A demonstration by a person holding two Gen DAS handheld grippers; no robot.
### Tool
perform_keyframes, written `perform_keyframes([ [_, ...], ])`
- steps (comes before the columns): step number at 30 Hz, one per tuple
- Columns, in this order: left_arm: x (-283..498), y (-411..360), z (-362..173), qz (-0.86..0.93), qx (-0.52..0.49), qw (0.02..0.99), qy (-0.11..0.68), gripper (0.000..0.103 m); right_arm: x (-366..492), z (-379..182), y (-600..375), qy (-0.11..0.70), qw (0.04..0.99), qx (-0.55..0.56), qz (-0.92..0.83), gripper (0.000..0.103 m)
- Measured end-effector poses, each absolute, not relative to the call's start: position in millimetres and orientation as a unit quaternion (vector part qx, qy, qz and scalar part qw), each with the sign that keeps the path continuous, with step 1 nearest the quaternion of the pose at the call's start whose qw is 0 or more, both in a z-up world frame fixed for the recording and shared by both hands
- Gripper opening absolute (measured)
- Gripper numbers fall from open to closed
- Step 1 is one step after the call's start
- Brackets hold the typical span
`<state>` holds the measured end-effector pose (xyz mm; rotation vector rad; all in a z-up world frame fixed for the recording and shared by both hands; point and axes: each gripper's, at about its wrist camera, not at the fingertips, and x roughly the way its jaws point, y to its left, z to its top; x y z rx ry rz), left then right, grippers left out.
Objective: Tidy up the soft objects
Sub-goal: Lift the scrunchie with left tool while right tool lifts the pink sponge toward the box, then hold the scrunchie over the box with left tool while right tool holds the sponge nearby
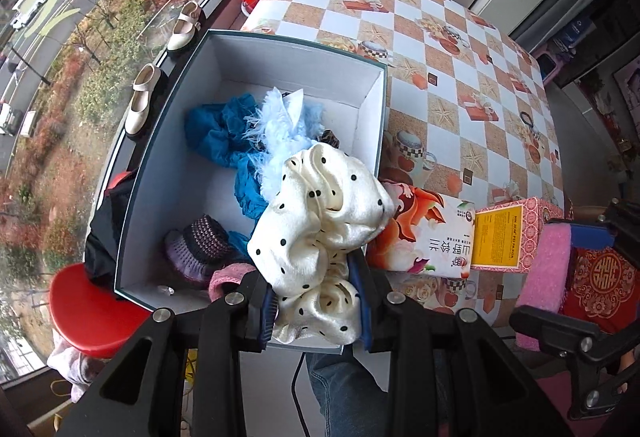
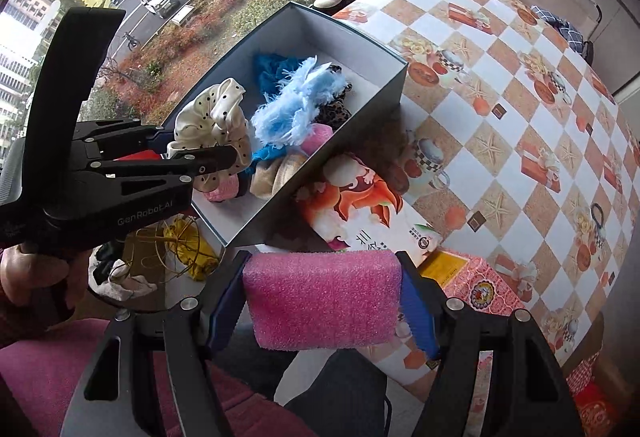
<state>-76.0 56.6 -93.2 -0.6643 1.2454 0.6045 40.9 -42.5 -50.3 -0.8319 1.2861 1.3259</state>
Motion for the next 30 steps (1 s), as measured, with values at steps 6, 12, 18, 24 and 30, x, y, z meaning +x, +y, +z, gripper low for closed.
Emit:
perform_keyframes([
  [6, -91.6, 64.5, -95.0, 0.290, -0.317, 0.713, 0.554, 0.035, 22.7, -46.5, -21.9, 0.523, 0.516, -0.363, 0.573, 0.071],
  [12, -100.2, 66.8, -95.8, 0.299, -0.326, 0.709, 0.549, 0.035, 11.5, -48.2, -14.9, 0.520, 0.504, -0.374, 0.579, 0.071],
  [18, -106.3, 66.9, -97.4, 0.304, -0.334, 0.705, 0.546, 0.035, 9.7, -51.5, -12.1, 0.525, 0.497, -0.378, 0.579, 0.071],
  [24, -108.5, 67.6, -97.7, 0.307, -0.336, 0.704, 0.545, 0.035, 8.4, -53.3, -10.1, 0.523, 0.493, -0.382, 0.581, 0.071],
  [30, -109.2, 68.3, -97.9, 0.308, -0.337, 0.703, 0.545, 0.035, 9.1, -53.8, -10.3, 0.523, 0.493, -0.382, 0.581, 0.071],
])
